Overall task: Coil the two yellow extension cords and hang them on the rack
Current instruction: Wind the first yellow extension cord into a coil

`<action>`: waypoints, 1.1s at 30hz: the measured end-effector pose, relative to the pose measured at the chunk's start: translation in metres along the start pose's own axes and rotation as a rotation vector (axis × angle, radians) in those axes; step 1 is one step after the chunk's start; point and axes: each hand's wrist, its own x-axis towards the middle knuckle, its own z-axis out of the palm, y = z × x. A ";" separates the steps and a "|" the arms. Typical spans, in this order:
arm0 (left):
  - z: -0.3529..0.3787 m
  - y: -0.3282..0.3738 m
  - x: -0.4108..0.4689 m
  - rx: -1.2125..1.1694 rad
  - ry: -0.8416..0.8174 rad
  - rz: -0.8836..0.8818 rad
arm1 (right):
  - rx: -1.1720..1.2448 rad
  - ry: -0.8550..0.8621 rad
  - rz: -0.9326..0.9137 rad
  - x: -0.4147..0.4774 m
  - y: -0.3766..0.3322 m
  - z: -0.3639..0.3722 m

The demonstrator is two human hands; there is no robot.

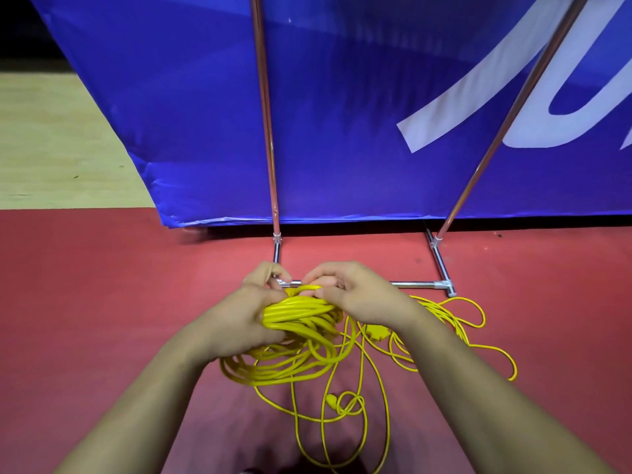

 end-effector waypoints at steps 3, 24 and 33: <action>0.000 0.001 0.000 0.006 0.030 0.031 | 0.054 -0.048 -0.034 -0.004 -0.011 -0.004; 0.004 -0.004 0.016 -0.138 0.657 -0.453 | -0.330 0.235 0.037 0.000 0.012 0.061; 0.006 0.001 0.014 -0.502 0.608 -0.425 | -0.245 0.447 -0.066 0.010 0.020 0.074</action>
